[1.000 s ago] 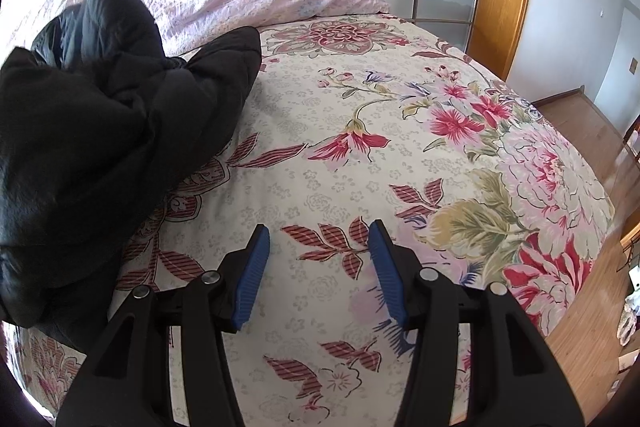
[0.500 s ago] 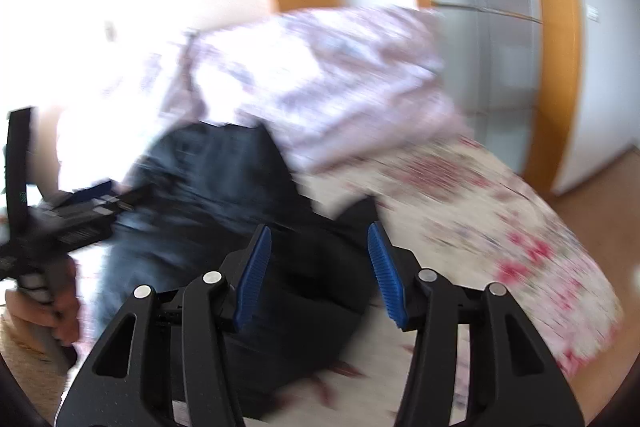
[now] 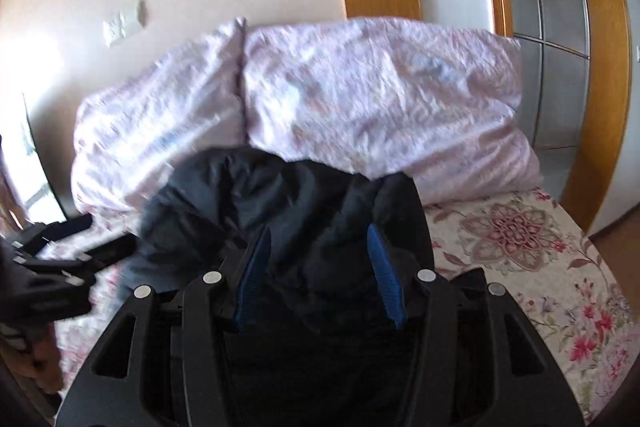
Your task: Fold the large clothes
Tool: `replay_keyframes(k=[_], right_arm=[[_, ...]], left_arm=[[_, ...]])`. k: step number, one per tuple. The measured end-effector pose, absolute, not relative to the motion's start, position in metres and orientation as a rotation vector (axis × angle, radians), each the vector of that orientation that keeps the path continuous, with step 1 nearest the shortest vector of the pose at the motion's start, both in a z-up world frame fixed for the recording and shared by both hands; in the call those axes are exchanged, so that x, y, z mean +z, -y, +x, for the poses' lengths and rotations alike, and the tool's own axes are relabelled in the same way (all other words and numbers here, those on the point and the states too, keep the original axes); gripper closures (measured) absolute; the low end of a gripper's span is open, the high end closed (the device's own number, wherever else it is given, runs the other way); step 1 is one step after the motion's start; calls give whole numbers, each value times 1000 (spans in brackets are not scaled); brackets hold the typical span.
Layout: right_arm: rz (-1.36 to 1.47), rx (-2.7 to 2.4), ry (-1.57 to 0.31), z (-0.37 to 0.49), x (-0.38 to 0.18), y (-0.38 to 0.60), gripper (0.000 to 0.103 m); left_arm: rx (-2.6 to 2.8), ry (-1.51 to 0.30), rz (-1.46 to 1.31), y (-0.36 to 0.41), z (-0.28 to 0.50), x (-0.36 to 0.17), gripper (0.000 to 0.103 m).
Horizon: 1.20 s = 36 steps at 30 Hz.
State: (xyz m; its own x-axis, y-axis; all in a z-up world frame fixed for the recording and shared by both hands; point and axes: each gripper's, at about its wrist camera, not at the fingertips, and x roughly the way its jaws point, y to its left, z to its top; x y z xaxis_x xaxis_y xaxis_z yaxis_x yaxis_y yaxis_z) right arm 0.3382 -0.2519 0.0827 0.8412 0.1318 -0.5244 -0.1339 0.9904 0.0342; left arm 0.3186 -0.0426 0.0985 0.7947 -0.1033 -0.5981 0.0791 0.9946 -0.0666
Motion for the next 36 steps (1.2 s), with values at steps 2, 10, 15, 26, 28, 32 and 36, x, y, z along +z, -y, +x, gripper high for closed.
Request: replay_keyframes(k=[2, 10, 15, 26, 28, 32, 36], right_arm=[[-9, 114, -584, 344, 69, 256, 51], [9, 93, -652, 359, 47, 268, 51], [34, 105, -699, 370, 34, 273, 51], [127, 145, -773, 396, -1, 293, 51], [123, 142, -772, 396, -3, 291, 51], [95, 122, -756, 394, -6, 287, 51], [88, 111, -753, 396, -9, 287, 51]], left_arm=[[-101, -653, -37, 44, 320, 95, 9], [-109, -684, -18, 58, 333, 77, 9], [-120, -706, 1, 72, 343, 65, 5], [-115, -741, 65, 102, 365, 40, 2], [-121, -731, 63, 100, 365, 33, 2], [-130, -715, 51, 96, 364, 23, 2], [-122, -709, 56, 97, 365, 15, 2]])
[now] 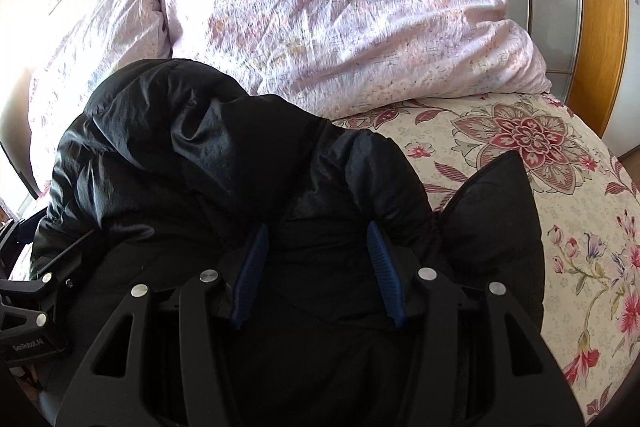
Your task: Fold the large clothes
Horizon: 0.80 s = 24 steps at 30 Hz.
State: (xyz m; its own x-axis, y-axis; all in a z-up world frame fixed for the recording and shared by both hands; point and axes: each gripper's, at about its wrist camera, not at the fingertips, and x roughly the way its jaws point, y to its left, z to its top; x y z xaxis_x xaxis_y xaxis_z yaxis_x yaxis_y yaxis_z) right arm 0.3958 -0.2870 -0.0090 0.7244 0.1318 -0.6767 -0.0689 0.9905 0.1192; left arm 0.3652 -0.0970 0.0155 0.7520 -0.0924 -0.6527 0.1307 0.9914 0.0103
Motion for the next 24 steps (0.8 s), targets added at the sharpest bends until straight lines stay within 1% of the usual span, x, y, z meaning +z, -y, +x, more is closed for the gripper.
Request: replay_keyframes(k=[5, 9, 12, 14, 17, 24], right_arm=[[95, 114, -761, 401, -11, 289, 50], [62, 97, -779, 400, -3, 285, 50], [75, 85, -772, 394, 21, 283, 50], [138, 112, -711, 390, 43, 286, 50], [165, 115, -665, 396, 61, 285, 50], [117, 74, -686, 421, 49, 278, 50]], left_arm=[[-126, -716, 29, 95, 370, 9, 2], [-123, -720, 45, 94, 367, 20, 2], [-102, -696, 50, 87, 360, 41, 2], [-102, -679, 27, 80, 363, 58, 2], [-73, -653, 30, 77, 374, 75, 2], [-50, -694, 79, 91, 404, 69, 2]])
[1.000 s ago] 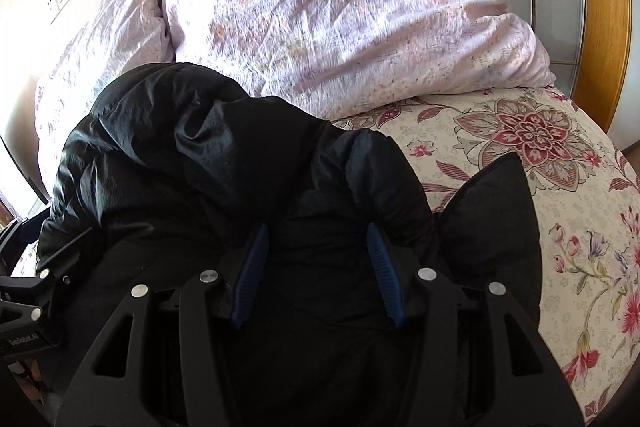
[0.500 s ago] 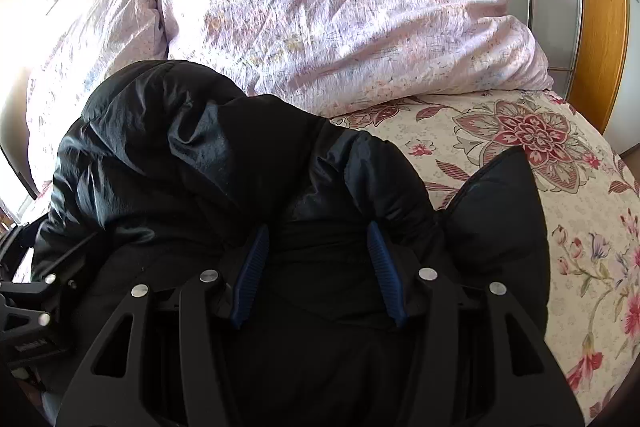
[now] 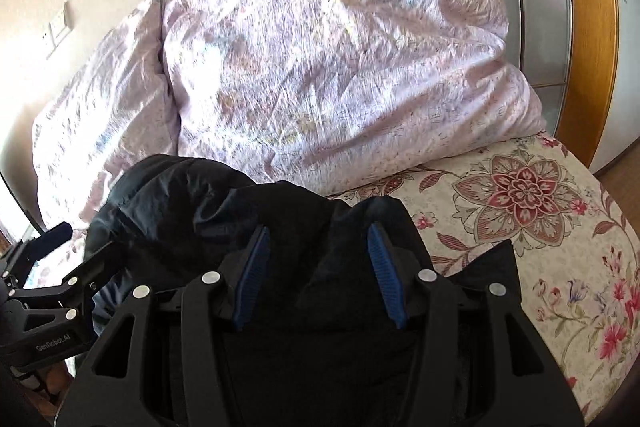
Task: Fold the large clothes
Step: 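Hold the jacket with both grippers and press it flat on the bed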
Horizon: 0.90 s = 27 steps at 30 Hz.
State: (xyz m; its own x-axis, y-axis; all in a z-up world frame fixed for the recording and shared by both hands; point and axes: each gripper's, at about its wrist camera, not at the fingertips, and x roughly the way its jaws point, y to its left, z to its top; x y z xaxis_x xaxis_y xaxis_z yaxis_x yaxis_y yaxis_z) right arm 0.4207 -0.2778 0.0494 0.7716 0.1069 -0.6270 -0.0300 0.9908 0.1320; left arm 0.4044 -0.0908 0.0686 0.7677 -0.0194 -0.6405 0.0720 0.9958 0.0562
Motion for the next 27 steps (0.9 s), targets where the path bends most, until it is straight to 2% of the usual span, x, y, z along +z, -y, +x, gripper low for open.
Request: replay_keyframes(k=[11, 27], right_arm=[[112, 43, -756, 432, 5, 279, 48], [91, 31, -796, 443, -11, 275, 46]], left_arm=[[-32, -739, 96, 102, 421, 35, 2], [-34, -786, 51, 98, 435, 8, 2]])
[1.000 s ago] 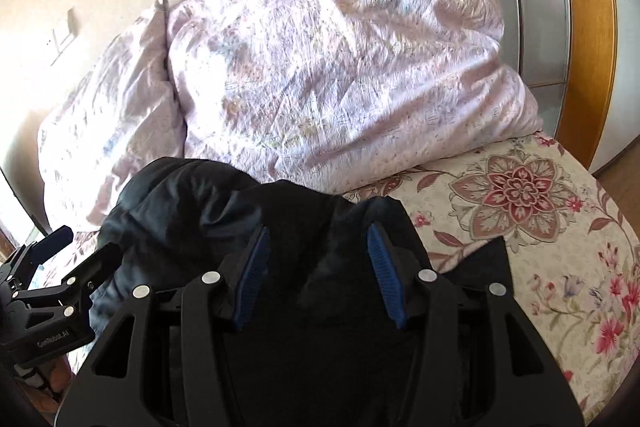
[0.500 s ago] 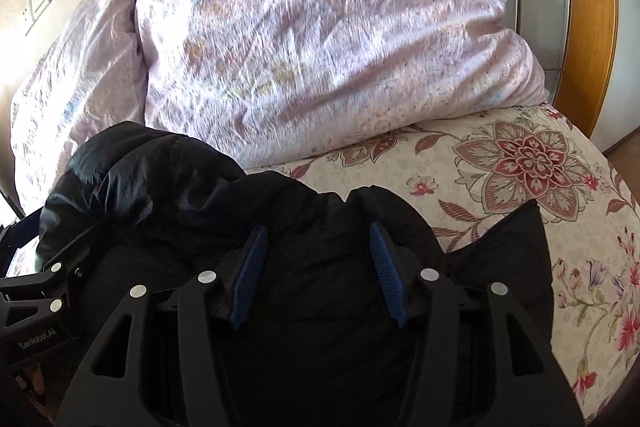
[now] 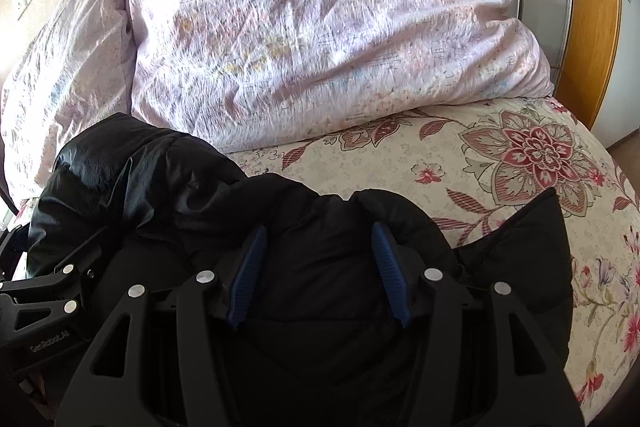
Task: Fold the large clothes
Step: 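Hold the jacket with both grippers and press it flat on the bed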
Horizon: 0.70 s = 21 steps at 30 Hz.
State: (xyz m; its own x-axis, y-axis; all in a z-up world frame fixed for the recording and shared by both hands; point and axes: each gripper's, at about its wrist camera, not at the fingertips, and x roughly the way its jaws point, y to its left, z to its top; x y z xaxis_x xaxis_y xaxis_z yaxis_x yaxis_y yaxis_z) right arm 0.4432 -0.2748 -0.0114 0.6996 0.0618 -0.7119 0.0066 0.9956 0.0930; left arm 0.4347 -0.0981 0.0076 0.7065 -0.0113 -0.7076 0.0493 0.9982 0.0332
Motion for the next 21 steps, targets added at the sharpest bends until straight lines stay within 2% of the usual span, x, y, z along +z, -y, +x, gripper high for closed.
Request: replay_keyframes(k=[8, 13, 21], right_arm=[[74, 54, -801, 426, 7, 275, 44], [99, 102, -789, 389, 26, 282, 41], [82, 84, -786, 384, 3, 280, 37]], left_arm=[[0, -727, 99, 98, 411, 32, 2], [-44, -742, 18, 89, 385, 47, 2], [-25, -756, 42, 100, 375, 33, 2]])
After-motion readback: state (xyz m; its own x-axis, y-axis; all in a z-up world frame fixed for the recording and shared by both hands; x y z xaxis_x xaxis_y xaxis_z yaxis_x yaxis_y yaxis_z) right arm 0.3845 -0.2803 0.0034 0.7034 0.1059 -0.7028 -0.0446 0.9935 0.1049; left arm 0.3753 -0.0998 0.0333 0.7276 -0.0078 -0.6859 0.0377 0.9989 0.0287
